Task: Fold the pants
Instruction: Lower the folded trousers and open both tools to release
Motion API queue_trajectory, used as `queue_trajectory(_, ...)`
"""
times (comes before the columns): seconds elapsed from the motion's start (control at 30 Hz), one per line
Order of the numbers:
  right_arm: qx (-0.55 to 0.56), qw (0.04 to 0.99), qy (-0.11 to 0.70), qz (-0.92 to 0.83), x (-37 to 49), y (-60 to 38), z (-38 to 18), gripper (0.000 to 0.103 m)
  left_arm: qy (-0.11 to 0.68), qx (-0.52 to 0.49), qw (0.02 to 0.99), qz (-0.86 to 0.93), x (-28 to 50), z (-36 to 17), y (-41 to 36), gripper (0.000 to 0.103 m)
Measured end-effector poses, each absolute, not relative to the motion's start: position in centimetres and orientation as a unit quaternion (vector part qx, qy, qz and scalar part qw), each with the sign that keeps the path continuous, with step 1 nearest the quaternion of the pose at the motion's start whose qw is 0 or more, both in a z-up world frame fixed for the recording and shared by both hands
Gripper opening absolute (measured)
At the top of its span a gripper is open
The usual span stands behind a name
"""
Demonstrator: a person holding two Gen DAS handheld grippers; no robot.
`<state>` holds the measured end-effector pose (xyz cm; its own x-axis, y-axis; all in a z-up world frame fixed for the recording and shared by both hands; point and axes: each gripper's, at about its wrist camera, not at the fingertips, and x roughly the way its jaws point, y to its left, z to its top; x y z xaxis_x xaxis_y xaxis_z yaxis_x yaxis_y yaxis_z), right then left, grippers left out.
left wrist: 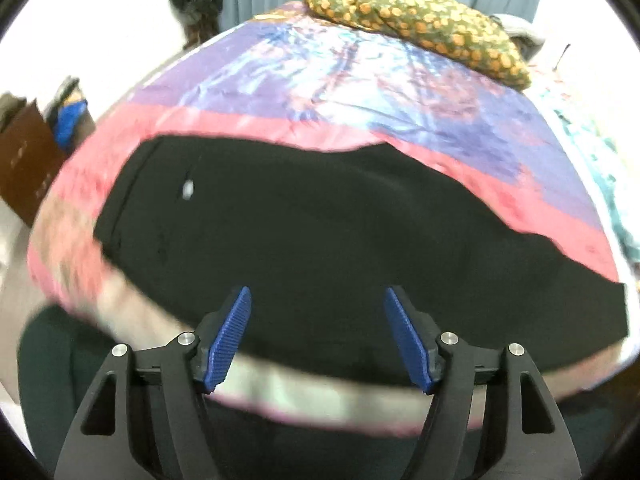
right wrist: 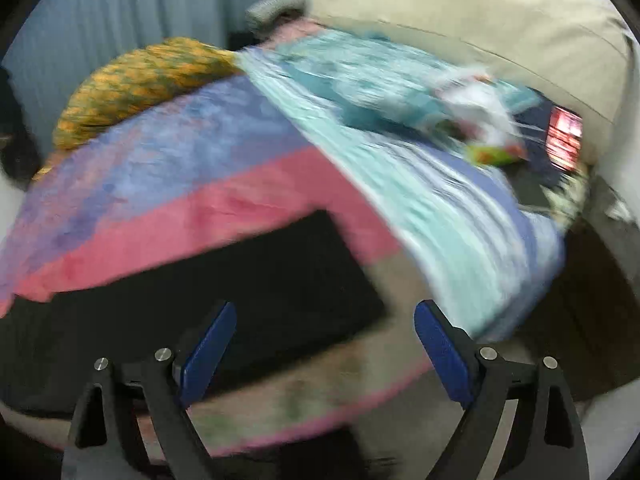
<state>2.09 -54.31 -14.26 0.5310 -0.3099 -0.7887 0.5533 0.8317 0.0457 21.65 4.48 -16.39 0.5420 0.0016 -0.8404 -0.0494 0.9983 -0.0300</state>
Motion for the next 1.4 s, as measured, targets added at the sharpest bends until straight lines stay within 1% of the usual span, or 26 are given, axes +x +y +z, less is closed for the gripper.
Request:
queue_trajectory(0.03,0.147,0.871,0.411,-0.227,3.3,-52.4,-14.1,0.090,0.471,0.011,0.882,0.022,22.7,-17.7,4.3,0.058)
queue_trajectory(0.1,0.144,0.883,0.409,-0.179,5.8,-48.4,-14.4,0.090,0.521,0.076,0.850,0.030,23.7,-21.7,3.8,0.013)
queue_trajectory(0.13,0.144,0.885,0.412,-0.160,7.0,-46.4,-14.9,0.090,0.538,0.091,0.837,0.033,23.0,-23.1,4.1,0.010)
queue_trajectory(0.23,0.147,0.884,0.433,-0.095,9.4,-40.6,-17.9,0.090,0.507,0.158,0.846,0.042,19.7,-22.8,3.2,0.007)
queue_trajectory(0.33,0.121,0.863,0.488,-0.054,10.8,-35.3,-22.9,0.091,0.529,0.138,0.836,0.046,18.0,-22.9,4.2,0.007)
queue_trajectory(0.37,0.110,0.852,0.510,-0.050,10.9,-34.3,-24.6,0.096,0.542,0.121,0.830,0.053,17.8,-22.9,4.9,0.008)
queue_trajectory(0.43,0.056,0.877,0.473,-0.069,9.9,-32.3,-25.0,0.099,0.546,0.089,0.831,0.060,17.6,-22.0,5.5,0.011)
queue_trajectory(0.47,0.061,0.872,0.481,-0.066,10.1,-32.4,-25.1,0.100,0.530,0.069,0.843,0.057,17.4,-20.7,5.7,0.030)
queue_trajectory(0.5,0.070,0.872,0.481,-0.062,10.3,-32.8,-25.1,0.100,0.519,0.064,0.851,0.054,17.4,-20.1,5.6,0.062)
queue_trajectory(0.57,0.087,0.870,0.482,-0.057,10.4,-33.6,-24.9,0.100,0.469,0.060,0.880,0.050,18.3,-18.1,4.6,0.087)
queue_trajectory(0.67,0.122,0.870,0.474,-0.049,10.3,-34.5,-23.5,0.099,0.423,0.074,0.902,0.042,22.0,-16.5,2.6,0.087)
queue_trajectory(0.73,0.145,0.883,0.445,-0.042,10.6,-36.0,-22.0,0.099,0.418,0.083,0.904,0.043,24.9,-17.0,2.0,0.087)
queue_trajectory(0.77,0.144,0.886,0.438,-0.043,10.7,-36.5,-21.3,0.099,0.428,0.089,0.898,0.049,27.0,-18.1,1.8,0.083)
queue_trajectory(0.83,0.128,0.890,0.434,-0.051,11.9,-39.1,-20.3,0.099,0.468,0.117,0.873,0.078,29.4,-20.7,2.2,0.062)
queue_trajectory(0.87,0.124,0.888,0.440,-0.054,12.6,-40.6,-20.2,0.099,0.506,0.140,0.844,0.109,30.5,-23.0,3.0,0.056)
queue_trajectory(0.9,0.122,0.884,0.447,-0.061,13.0,-42.5,-20.4,0.099,0.513,0.136,0.839,0.118,30.7,-23.7,3.6,0.057)
queue_trajectory(0.93,0.117,0.881,0.453,-0.077,13.3,-45.1,-20.9,0.098,0.493,0.128,0.851,0.132,30.1,-23.7,4.3,0.060)
queue_trajectory(0.97,0.112,0.876,0.460,-0.096,13.2,-47.4,-21.6,0.093,0.486,0.145,0.849,0.149,29.8,-23.7,4.4,0.065)
queue_trajectory(1.03,0.113,0.841,0.504,-0.159,12.4,-53.2,-24.1,0.084,0.479,0.158,0.850,0.151,29.3,-23.5,4.3,0.065)
queue_trajectory(1.07,0.135,0.828,0.516,-0.172,11.4,-55.9,-25.0,0.075,0.473,0.161,0.853,0.150,28.9,-23.4,4.2,0.065)
queue_trajectory(1.1,0.166,0.838,0.496,-0.159,10.2,-57.8,-24.6,0.067,0.470,0.158,0.855,0.149,28.7,-23.3,4.2,0.065)
queue_trajectory(1.13,0.178,0.838,0.490,-0.164,9.2,-59.2,-23.7,0.065,0.470,0.151,0.857,0.146,28.5,-23.0,4.2,0.066)
queue_trajectory(1.17,0.171,0.833,0.495,-0.181,8.8,-59.7,-23.1,0.065,0.473,0.144,0.857,0.146,28.3,-22.7,4.3,0.068)
queue_trajectory(1.27,0.174,0.852,0.461,-0.176,7.1,-60.3,-20.6,0.065,0.471,0.114,0.864,0.140,26.8,-21.1,4.0,0.084)
queue_trajectory(1.33,0.164,0.857,0.465,-0.153,6.8,-60.1,-20.7,0.065,0.462,0.111,0.870,0.128,25.7,-21.0,3.8,0.088)
queue_trajectory(1.4,0.155,0.841,0.499,-0.143,6.4,-60.0,-23.2,0.065,0.470,0.125,0.865,0.120,25.5,-21.8,3.0,0.089)
